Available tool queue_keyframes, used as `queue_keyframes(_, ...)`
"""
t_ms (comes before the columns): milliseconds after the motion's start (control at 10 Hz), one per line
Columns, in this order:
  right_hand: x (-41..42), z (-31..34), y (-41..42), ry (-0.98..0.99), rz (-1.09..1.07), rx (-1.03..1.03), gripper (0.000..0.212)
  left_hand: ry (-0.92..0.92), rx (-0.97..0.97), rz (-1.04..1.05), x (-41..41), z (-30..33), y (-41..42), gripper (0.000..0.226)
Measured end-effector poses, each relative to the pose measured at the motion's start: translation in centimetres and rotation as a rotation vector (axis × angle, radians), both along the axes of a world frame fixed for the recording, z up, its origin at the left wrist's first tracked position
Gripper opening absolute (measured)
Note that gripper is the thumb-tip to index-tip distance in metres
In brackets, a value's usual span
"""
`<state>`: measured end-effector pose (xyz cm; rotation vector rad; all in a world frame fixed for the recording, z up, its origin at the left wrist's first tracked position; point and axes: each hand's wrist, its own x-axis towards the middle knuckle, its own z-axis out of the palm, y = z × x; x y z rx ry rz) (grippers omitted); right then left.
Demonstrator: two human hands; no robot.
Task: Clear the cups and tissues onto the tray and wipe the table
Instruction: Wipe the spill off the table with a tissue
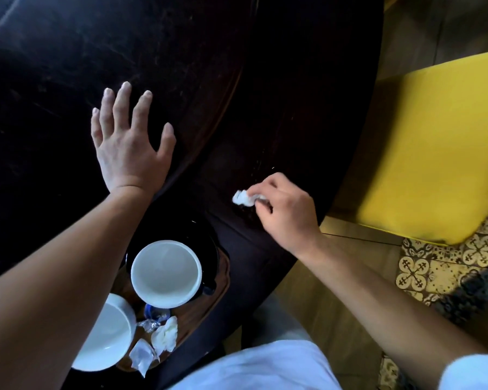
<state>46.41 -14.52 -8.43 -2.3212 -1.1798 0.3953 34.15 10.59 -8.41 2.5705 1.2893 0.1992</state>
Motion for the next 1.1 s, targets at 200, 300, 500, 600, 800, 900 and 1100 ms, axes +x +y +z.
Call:
queue_keyframes(200, -0.7, -0.7, 0.1, -0.039, 0.051, -0.019, 0.02, -0.002, -0.002, -0.001, -0.1, 0.2, -0.2, 0.06)
queue_keyframes(300, 0.6, -0.7, 0.5, -0.081, 0.07, -0.045, 0.019, 0.006, -0.002, 0.0, -0.2, 0.2, -0.1, 0.06)
queue_keyframes(500, 3.4, 0.3, -0.4, -0.055, 0.191, -0.128, 0.019, 0.002, -0.001, -0.002, -0.4, 0.2, 0.0, 0.061)
queue_keyframes(600, 3.2, 0.4, 0.9, -0.057, 0.142, -0.093, 0.018, 0.002, 0.003, -0.002, -0.4, 0.1, -0.1, 0.061)
queue_keyframes(800, 1.6, 0.0, 0.1, -0.04, 0.268, -0.151, 0.016, 0.0, 0.006, -0.003, -0.4, 0.1, 0.0, 0.061)
queue_keyframes(900, 2.4, 0.6, -2.0, -0.006, 0.275, -0.203, 0.018, -0.001, 0.007, -0.007, -0.4, 0.1, 0.0, 0.061)
queue_keyframes(1100, 4.4, 1.3, -1.9, 0.064, -0.077, -0.026, 0.016, 0.002, 0.005, -0.005, -0.3, 0.2, -0.1, 0.061)
